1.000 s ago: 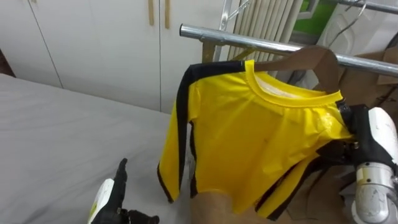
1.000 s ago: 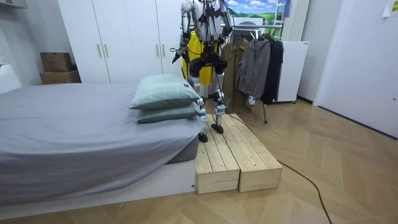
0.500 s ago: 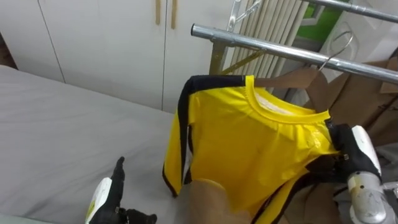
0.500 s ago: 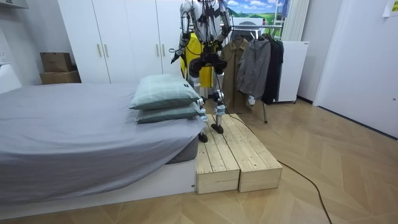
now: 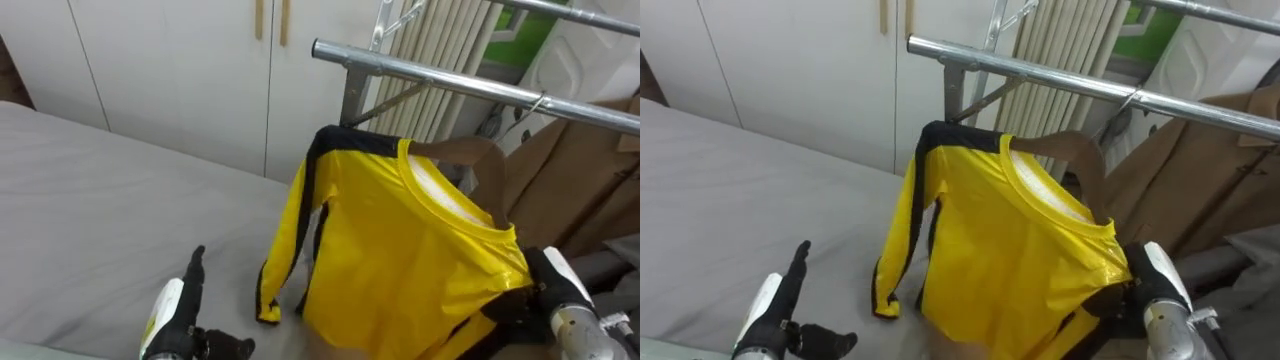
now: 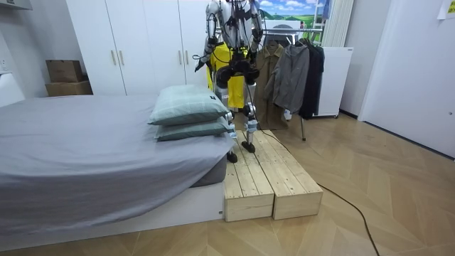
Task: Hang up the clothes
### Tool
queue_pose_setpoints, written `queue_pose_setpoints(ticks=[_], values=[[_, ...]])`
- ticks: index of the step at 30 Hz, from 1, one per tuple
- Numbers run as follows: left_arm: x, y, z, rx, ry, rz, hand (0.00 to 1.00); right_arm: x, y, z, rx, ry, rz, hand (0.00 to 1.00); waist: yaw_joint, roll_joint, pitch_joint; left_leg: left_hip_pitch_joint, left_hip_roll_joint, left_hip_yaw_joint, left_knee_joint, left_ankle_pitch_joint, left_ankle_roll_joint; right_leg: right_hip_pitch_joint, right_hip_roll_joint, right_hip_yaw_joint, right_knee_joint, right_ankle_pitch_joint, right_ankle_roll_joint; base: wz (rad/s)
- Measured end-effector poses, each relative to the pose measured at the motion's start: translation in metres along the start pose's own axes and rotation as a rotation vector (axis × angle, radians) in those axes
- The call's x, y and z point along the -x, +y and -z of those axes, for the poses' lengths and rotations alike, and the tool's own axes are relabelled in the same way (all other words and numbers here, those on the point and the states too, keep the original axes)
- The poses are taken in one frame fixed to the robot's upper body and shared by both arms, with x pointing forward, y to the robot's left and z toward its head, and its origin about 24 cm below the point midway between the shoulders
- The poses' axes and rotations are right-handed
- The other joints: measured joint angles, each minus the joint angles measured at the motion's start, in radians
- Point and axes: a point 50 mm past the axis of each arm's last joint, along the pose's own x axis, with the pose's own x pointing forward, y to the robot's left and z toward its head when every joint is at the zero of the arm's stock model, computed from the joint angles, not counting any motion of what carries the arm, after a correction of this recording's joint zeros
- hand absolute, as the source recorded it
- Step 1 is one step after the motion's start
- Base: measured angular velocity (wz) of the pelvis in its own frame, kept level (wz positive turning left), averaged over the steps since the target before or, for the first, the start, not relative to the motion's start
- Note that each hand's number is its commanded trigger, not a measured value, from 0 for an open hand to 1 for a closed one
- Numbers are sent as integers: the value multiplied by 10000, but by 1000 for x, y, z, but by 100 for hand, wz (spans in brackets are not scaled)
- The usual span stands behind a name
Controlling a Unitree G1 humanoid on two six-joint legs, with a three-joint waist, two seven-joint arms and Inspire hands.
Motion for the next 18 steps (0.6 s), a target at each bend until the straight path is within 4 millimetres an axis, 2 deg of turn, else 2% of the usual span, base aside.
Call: queue_pose_setpoints(ticks=[4,8,12,18], values=[[0,0,0,32,-16,-157,0,2,3,4,-12,120,136,100,22,68,-8,80,-1,-71,-5,0,0,124,-8,-78,-32,0,0,7],[1,-2,5,-9,149,-62,0,6,10,11,-150,106,203,100,26,233,-110,107,-4,-136,0,0,0,193,-28,-209,-37,0,0,7],[1,-2,9,-50,279,-56,0,9,15,15,-403,97,347,100,30,340,-120,195,-4,-157,5,0,0,333,-31,-253,-98,7,-12,3],[1,-2,8,-29,143,-26,0,10,16,20,-445,246,470,100,27,386,-136,261,-12,-313,24,0,0,432,-60,-411,-168,11,-19,8]])
